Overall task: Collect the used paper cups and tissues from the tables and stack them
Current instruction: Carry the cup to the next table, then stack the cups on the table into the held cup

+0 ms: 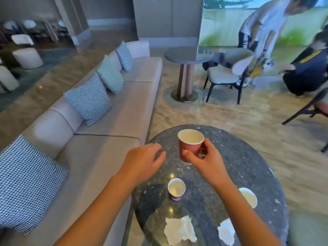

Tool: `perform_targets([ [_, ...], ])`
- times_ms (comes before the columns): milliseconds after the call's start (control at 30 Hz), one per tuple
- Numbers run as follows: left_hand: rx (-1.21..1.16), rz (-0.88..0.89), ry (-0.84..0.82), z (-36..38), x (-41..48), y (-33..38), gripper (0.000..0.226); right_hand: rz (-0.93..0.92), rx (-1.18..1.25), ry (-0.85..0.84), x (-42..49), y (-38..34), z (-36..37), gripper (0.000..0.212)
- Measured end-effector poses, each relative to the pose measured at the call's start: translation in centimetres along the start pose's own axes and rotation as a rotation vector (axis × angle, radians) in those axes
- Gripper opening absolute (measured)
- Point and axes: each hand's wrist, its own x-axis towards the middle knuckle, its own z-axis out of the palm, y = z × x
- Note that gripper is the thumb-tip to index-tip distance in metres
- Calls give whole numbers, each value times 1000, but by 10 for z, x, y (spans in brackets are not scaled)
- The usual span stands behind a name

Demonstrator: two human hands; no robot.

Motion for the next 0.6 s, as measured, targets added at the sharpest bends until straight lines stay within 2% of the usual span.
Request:
perform_targets([
  [267,-41,139,-130,22,38,-14,25,123,-32,126,1,20,9,50],
  [600,-107,440,-157,34,77,-54,27,256,-97,426,-21,8,54,50],
])
